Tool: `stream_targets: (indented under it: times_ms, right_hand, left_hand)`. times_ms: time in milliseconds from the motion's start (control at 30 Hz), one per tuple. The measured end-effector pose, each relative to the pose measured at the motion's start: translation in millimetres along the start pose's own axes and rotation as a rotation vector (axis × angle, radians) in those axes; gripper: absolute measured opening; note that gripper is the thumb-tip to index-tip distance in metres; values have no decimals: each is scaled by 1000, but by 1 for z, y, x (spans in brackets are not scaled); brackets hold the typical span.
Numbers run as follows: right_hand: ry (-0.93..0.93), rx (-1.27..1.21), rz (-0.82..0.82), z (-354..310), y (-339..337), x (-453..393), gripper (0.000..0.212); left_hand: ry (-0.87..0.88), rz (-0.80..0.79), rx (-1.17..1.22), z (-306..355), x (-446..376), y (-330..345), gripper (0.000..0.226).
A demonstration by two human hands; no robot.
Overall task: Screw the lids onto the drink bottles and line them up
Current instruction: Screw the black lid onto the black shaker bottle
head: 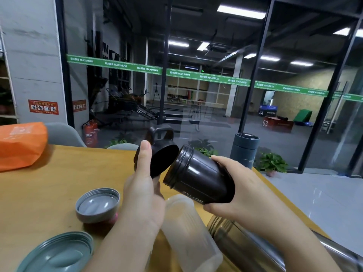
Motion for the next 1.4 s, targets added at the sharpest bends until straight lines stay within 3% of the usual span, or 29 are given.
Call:
stream_targets:
  times_ms: [167, 300, 367, 533, 700, 967, 1167, 1400]
  right_hand:
    - [8, 42, -15, -2, 6, 1, 79]
    - [15, 44, -2, -4, 7, 0, 79]
    - [11, 50, 7, -5, 7, 0, 80]
    - [-1, 66, 16, -7, 5, 1, 80]
    - [9, 128, 30, -7, 3, 1, 83]
    - [33, 180, 13, -2, 8, -2, 84]
    - [100, -94, -31, 9, 9, -1, 74]
    - [106, -222, -88, 4, 1, 8, 62]
  left_hand:
    - [51, 55, -56, -10, 5, 2, 66]
    - [68, 92, -79, -11, 6, 4, 111]
    - [69, 86, -81, -11, 6, 4, 120]
    - [30, 34, -77, -10, 7, 6, 117]
    - [-7, -38, -77, -11, 6, 8, 72]
    - [-74, -76, -63, -16, 2, 1, 68]
    - [-84, -110, -91, -17, 4, -3, 68]
    - [-83, -162, -114, -9, 9, 1, 70]
Point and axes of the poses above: each hand's wrist, its own x-axis away from the middle knuckle, its own y-axis out of the palm, z = x × y, the point moved 2 cm from there along -x, towards the middle knuckle, and after that the axes turned 13 degrees about -z, right-handed, at the moved point
